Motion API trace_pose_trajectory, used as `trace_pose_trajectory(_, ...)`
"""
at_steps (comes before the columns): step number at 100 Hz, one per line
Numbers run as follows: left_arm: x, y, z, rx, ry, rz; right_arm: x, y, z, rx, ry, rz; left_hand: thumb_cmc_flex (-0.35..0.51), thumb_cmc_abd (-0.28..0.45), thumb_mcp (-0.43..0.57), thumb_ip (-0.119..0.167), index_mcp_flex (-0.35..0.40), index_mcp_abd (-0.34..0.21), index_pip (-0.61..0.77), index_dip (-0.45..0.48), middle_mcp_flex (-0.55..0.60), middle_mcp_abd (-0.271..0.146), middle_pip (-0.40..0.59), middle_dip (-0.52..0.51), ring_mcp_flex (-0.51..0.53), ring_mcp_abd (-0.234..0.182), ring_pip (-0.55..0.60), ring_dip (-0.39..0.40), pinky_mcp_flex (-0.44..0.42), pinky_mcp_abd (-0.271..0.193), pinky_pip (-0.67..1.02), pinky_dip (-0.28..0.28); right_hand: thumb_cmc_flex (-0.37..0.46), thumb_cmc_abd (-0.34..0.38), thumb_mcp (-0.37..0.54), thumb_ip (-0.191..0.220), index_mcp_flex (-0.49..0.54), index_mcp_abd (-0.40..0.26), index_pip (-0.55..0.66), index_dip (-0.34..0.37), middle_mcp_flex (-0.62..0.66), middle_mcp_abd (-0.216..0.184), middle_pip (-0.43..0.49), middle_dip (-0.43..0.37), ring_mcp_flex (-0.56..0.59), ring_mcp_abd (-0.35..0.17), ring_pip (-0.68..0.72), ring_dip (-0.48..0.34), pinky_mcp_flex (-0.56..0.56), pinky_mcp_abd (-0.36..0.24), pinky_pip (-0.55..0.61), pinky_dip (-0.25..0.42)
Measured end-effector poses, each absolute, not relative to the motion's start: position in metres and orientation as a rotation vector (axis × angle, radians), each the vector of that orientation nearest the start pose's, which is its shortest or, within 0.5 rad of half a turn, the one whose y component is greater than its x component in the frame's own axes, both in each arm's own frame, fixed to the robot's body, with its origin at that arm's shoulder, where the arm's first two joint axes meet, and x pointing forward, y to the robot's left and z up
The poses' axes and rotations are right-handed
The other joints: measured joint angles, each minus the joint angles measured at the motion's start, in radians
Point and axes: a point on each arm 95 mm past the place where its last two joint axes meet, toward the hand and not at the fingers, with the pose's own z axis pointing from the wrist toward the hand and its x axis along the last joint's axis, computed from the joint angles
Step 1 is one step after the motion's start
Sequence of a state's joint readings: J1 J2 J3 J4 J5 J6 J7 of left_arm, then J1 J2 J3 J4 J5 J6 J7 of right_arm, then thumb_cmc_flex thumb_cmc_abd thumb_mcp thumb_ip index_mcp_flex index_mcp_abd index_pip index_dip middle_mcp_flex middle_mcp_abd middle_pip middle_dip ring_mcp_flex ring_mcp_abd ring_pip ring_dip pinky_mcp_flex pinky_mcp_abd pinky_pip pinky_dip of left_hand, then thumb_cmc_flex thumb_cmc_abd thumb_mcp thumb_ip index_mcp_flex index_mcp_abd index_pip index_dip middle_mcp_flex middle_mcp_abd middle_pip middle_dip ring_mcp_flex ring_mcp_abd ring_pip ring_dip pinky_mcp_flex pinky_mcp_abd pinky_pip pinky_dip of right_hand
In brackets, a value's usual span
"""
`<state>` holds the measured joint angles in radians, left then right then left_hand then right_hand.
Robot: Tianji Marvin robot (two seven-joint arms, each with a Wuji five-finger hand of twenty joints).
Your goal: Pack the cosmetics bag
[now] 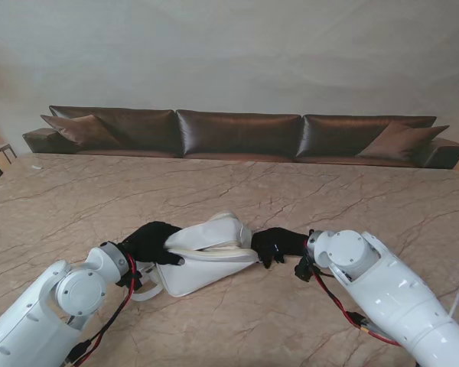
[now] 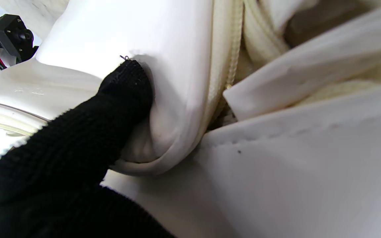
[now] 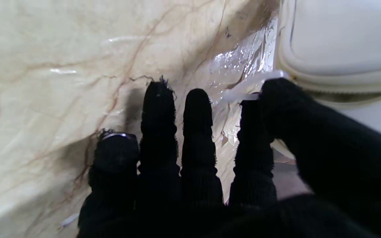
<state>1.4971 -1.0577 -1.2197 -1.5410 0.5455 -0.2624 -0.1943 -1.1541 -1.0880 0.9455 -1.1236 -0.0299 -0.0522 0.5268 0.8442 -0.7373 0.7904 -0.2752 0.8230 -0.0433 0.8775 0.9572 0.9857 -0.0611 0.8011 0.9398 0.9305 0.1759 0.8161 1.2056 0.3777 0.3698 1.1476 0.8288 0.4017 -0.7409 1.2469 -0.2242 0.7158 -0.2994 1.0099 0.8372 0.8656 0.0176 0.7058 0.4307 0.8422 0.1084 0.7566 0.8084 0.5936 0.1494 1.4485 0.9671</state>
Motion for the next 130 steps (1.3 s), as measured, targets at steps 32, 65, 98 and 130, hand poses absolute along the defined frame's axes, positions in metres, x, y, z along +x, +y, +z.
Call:
trace_pose_trajectory(32, 0.412, 0.0, -0.323, -1.509, 1.624, -1.82, 0.464, 0.006, -0.387, -2.099, -1.521, -1.577, 0.009, 0.0, -0.006, -0.009, 0.001, 0.0, 0.0, 0.0, 0.0, 0.0, -0.001, 0.0, -0.001, 0.0, -0.003, 0.0, -0.007, 0.0, -0.001, 0.0, 0.164, -0.137, 0.004, -0.096, 0.008, 0.114, -0.058, -0.275, 0.163, -0.042, 0.136, 0.088, 0.203, 0.0, 0.15, 0.095, 0.156, 0.028, 0.037, -0.097)
trace_pose_trajectory(65, 0.412, -0.001, -0.324, -1.511, 1.628, -1.815, 0.461, 0.006, -0.387, -2.054, -1.524, -1.476, 0.011, 0.0, -0.007, -0.01, 0.001, -0.001, 0.0, 0.0, 0.0, 0.0, -0.002, 0.0, -0.001, 0.0, -0.014, 0.0, -0.01, 0.0, -0.011, 0.0, 0.18, -0.036, -0.001, -0.081, 0.129, 0.089, -0.054, -0.588, 0.172, -0.016, 0.138, 0.231, 0.179, 0.004, 0.18, 0.181, 0.105, 0.02, 0.045, -0.078)
trace_pose_trajectory(98, 0.414, -0.002, -0.324, -1.513, 1.632, -1.801, 0.459, -0.002, -0.386, -2.087, -1.468, -1.442, 0.012, 0.0, -0.007, -0.017, 0.001, -0.004, 0.0, 0.0, -0.001, 0.0, -0.003, 0.0, -0.001, 0.0, -0.021, 0.0, -0.011, 0.0, -0.011, 0.002, 0.128, 0.068, -0.001, -0.072, 0.095, 0.021, -0.058, -0.233, 0.106, -0.036, 0.121, 0.233, 0.019, 0.014, 0.176, 0.173, -0.001, -0.029, 0.103, -0.027)
trace_pose_trajectory(130, 0.418, -0.007, -0.325, -1.506, 1.651, -1.794, 0.453, -0.011, -0.386, -2.089, -1.395, -1.363, 0.012, 0.0, -0.007, -0.028, 0.002, -0.011, 0.0, 0.008, -0.001, -0.002, -0.007, 0.0, -0.002, 0.0, -0.03, 0.0, -0.012, 0.0, -0.011, 0.011, 0.131, 0.075, 0.053, -0.052, 0.087, 0.031, -0.071, -0.038, 0.086, -0.023, 0.119, 0.251, -0.004, 0.024, 0.192, 0.172, -0.032, -0.03, 0.115, -0.006)
